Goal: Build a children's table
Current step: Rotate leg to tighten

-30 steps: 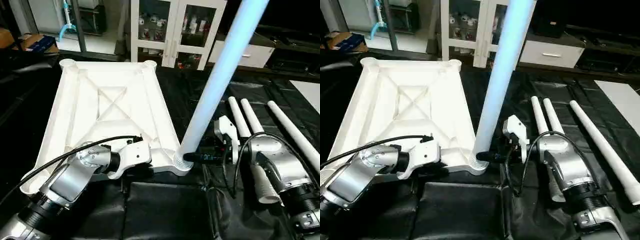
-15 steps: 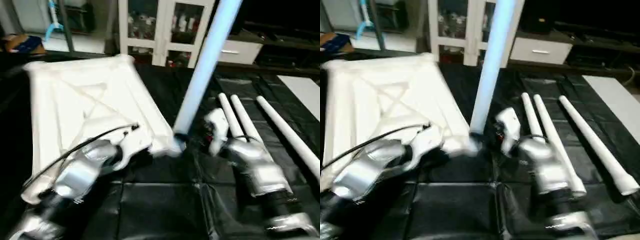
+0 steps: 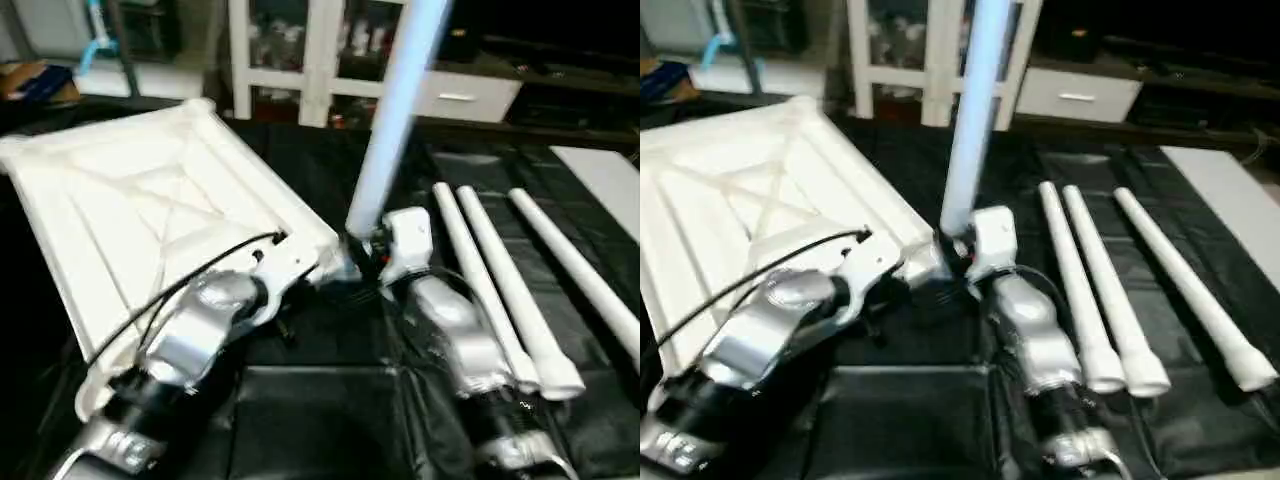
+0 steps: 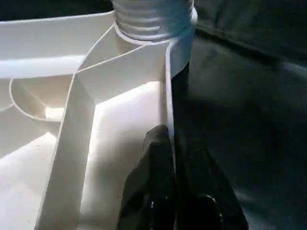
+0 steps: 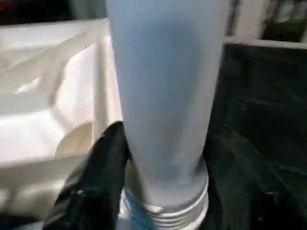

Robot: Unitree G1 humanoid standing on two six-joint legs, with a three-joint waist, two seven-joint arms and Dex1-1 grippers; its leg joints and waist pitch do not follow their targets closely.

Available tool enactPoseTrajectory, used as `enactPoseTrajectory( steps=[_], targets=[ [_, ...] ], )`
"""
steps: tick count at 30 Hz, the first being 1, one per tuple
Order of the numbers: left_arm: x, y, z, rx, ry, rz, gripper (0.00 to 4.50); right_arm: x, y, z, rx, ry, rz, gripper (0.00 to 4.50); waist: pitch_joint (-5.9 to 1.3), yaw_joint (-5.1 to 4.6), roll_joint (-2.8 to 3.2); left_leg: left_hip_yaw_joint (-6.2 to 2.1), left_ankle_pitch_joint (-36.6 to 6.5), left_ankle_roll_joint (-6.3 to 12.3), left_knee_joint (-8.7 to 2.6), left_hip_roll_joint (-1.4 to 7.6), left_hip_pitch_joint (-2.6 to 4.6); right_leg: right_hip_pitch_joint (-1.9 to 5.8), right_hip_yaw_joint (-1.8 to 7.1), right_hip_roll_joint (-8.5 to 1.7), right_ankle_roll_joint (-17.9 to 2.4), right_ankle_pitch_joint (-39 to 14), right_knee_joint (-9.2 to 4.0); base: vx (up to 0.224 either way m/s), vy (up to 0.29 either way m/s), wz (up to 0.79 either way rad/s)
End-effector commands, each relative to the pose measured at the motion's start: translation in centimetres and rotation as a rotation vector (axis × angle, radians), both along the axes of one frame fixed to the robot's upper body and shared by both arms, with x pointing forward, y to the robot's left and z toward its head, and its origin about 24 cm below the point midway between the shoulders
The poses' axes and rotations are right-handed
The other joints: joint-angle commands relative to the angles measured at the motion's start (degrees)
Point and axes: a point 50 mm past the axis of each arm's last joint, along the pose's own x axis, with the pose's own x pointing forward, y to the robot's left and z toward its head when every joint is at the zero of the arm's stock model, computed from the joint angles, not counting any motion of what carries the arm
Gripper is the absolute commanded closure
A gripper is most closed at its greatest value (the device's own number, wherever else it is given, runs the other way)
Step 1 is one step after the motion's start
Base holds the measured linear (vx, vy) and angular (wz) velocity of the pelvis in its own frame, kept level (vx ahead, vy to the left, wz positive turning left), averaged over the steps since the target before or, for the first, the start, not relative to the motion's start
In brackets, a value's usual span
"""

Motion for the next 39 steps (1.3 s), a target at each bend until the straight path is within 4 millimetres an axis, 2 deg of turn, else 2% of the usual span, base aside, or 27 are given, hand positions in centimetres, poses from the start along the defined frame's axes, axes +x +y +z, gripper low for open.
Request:
enactPoseTrajectory(
  steps=[1, 4, 5, 6, 8, 10, 11, 13, 15, 19, 20, 23, 28, 31, 34, 35, 38, 39],
  targets=[
    [-0.5, 0.2, 0.0, 0.012, 0.002, -0.058, 4.50, 0.0, -1.6, 0.9, -0.014, -0.035, 0.012, 1.50, -3.15, 0.54, 0.99, -0.80, -0.97, 3.04, -4.47, 3.04, 0.44, 2.91, 2.43, -4.02, -12.92, 5.85, -3.48, 0.000, 0.000, 0.00],
    [-0.7, 0.4, -0.1, 0.019, 0.013, -0.072, 4.50, 0.1, -1.9, 1.2, -0.013, -0.043, 0.026, 1.37, -3.01, 0.74, 1.05, -0.64, -1.58, 2.99, -4.55, 3.07, 0.57, 2.66, 2.45, -4.08, -13.62, 4.14, -3.62, 0.000, 0.000, 0.00],
    [-1.1, 0.7, -0.1, 0.016, 0.018, -0.123, 4.50, 0.1, -2.4, 1.8, 0.000, -0.039, 0.094, 1.37, -3.00, 0.85, 1.02, -0.72, -2.51, 2.85, -4.58, 3.01, 0.60, 2.78, 2.44, -4.07, -13.73, 2.72, -3.77, 0.000, 0.000, 0.00],
    [-1.2, 0.8, -0.1, 0.015, 0.021, -0.141, 4.50, 0.1, -2.7, 2.0, 0.004, -0.036, 0.122, 1.20, -3.02, 0.96, 1.03, -0.80, -2.59, 2.85, -4.61, 3.09, 0.57, 2.91, 2.43, -4.04, -13.64, 2.70, -3.71, 0.000, 0.000, 0.00],
    [-2.2, 1.1, 0.0, -0.002, 0.038, -0.249, 4.50, -0.2, -3.9, 2.6, -0.031, -0.020, 0.283, 1.00, -3.09, 1.02, 1.06, -0.84, -2.34, 3.41, -4.53, 3.21, 0.49, 3.03, 2.37, -4.05, -13.95, 3.63, -3.54, 0.000, 0.000, 0.00],
    [-2.4, 1.2, 0.0, -0.006, 0.046, -0.270, 4.50, -0.3, -4.2, 2.7, -0.044, -0.016, 0.322, 1.00, -3.08, 1.24, 1.14, -0.64, -0.97, 4.32, -4.38, 3.28, 0.74, 2.70, 2.34, -4.05, -14.69, 5.33, -3.40, 0.000, 0.000, 0.00],
    [-2.9, 1.5, 0.0, -0.001, 0.059, -0.316, 4.50, -0.7, -5.4, 3.0, -0.078, -0.010, 0.436, 1.00, -3.15, 1.38, 1.00, -0.55, -0.64, 4.68, -4.28, 3.17, 0.66, 2.77, 2.31, -4.03, -15.14, 5.87, -3.35, 0.000, 0.000, 0.00],
    [-3.1, 1.8, 0.1, 0.005, 0.066, -0.340, 4.50, -1.0, -6.3, 3.0, -0.112, 0.000, 0.501, 1.00, -3.18, 1.83, 0.95, -0.55, 0.40, 5.50, -4.14, 3.31, 0.61, 2.90, 2.28, -4.15, -15.68, 7.08, -3.14, 0.000, 0.000, 0.00],
    [-3.2, 2.0, 0.2, 0.004, 0.069, -0.343, 4.50, -1.4, -6.8, 2.9, -0.149, 0.008, 0.567, 1.00, -3.19, 2.18, 0.93, -0.41, 1.11, 5.75, -4.07, 3.30, 0.85, 2.67, 2.25, -4.14, -16.03, 7.45, -3.11, 0.000, 0.000, 0.00],
    [-3.2, 2.0, 0.2, 0.000, 0.070, -0.346, 4.50, -1.5, -7.0, 2.8, -0.153, 0.014, 0.610, 1.00, -3.21, 2.24, 0.71, -0.49, 0.39, 5.32, -4.09, 3.24, 0.60, 2.93, 2.25, -4.26, -16.22, 5.75, -3.17, 0.000, 0.000, 0.00],
    [-3.2, 2.0, 0.2, -0.003, 0.071, -0.349, 4.50, -1.5, -6.9, 2.8, -0.152, 0.014, 0.630, 1.17, -3.16, 2.24, 0.34, -0.47, -0.10, 5.27, -4.07, 3.22, 0.54, 2.94, 2.27, -4.31, -16.11, 4.54, -3.27, 0.000, 0.000, 0.00],
    [-3.3, 2.0, 0.2, -0.005, 0.069, -0.357, 4.50, -1.5, -6.8, 2.9, -0.141, 0.017, 0.645, 1.38, -3.14, 2.19, 0.36, -0.49, -0.43, 5.19, -4.04, 3.20, 0.56, 2.83, 2.27, -4.26, -15.81, 3.07, -3.37, 0.000, 0.000, 0.00],
    [-3.3, 2.0, 0.3, -0.010, 0.069, -0.365, 4.50, -1.6, -6.7, 2.9, -0.098, 0.037, 0.673, 1.71, -3.23, 2.23, 0.38, -0.54, 0.65, 5.66, -3.95, 3.19, 0.52, 2.85, 2.21, -4.20, -15.96, 4.07, -3.19, 0.000, 0.000, 0.00],
    [-3.4, 2.0, 0.3, -0.012, 0.071, -0.369, 4.50, -1.8, -6.5, 2.7, -0.078, 0.046, 0.679, 2.07, -3.28, 2.24, 0.43, -0.55, 1.08, 5.75, -3.92, 3.18, 0.54, 2.86, 2.19, -4.18, -16.10, 4.61, -3.12, 0.000, 0.000, 0.00],
    [-3.4, 2.0, 0.3, -0.014, 0.075, -0.370, 4.50, -1.8, -6.6, 2.5, -0.069, 0.048, 0.674, 2.12, -3.29, 2.23, 0.48, -0.56, 1.07, 5.68, -3.92, 3.19, 0.52, 2.87, 2.17, -4.19, -16.26, 4.82, -3.09, 0.000, 0.000, 0.00],
    [-3.4, 2.0, 0.3, -0.015, 0.075, -0.368, 4.50, -1.8, -6.6, 2.4, -0.068, 0.050, 0.666, 2.38, -3.27, 2.22, 0.46, -0.56, 0.89, 5.59, -3.91, 3.18, 0.50, 2.87, 2.16, -4.19, -16.22, 4.49, -3.11, 0.000, 0.000, 0.00],
    [-2.9, 1.6, 0.3, -0.031, 0.086, -0.300, 4.50, -0.9, -6.6, 1.1, -0.073, 0.072, 0.476, 2.48, -3.25, 2.10, 0.63, -0.49, 0.49, 5.01, -3.94, 3.19, 0.60, 2.69, 2.20, -4.19, -16.33, 3.81, -3.15, 0.000, 0.000, 0.00],
    [-2.7, 1.5, 0.3, -0.036, 0.088, -0.273, 4.50, -0.7, -6.5, 0.7, -0.083, 0.079, 0.419, 2.59, -3.12, 1.87, 0.57, -0.45, 0.02, 3.99, -4.06, 3.10, 0.44, 2.64, 2.23, -4.21, -16.24, 2.71, -3.24, 0.000, 0.000, 0.00]
  ],
)
